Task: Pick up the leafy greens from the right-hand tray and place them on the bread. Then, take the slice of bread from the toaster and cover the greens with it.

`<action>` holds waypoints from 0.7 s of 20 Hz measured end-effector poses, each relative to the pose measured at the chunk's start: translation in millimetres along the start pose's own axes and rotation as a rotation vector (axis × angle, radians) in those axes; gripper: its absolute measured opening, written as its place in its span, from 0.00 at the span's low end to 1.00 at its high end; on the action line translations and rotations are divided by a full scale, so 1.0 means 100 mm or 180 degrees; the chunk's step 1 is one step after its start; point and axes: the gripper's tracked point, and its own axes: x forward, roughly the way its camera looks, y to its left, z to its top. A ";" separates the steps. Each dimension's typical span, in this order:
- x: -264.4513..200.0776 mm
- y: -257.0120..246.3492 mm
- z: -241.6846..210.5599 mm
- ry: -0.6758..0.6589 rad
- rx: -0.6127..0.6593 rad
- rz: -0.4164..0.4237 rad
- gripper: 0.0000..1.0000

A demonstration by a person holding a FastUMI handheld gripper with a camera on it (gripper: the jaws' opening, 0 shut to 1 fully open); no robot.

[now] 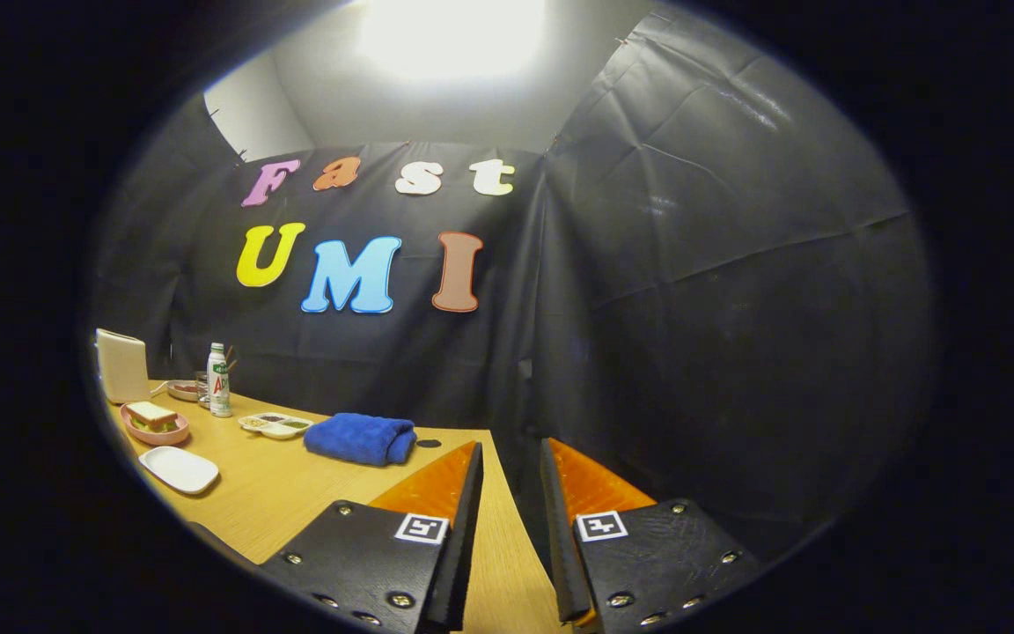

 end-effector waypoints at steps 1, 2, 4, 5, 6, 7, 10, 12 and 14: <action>-0.01 0.00 0.01 -0.0022 0.0021 0.0004 0.39; -0.02 0.01 0.02 -0.0042 0.0030 0.0010 0.39; -0.03 0.02 0.03 -0.0062 0.0022 0.0019 0.39; -0.02 0.04 0.02 -0.0050 0.0008 0.0022 0.39; -0.01 0.04 0.00 -0.0026 -0.0012 0.0025 0.39; 0.00 0.05 -0.02 0.0003 -0.0040 0.0022 0.39; 0.01 0.08 -0.06 0.0081 -0.0133 0.0027 0.39; 0.02 0.13 -0.04 0.0072 -0.0133 0.0053 0.39; 0.02 0.13 -0.03 0.0060 -0.0137 0.0062 0.39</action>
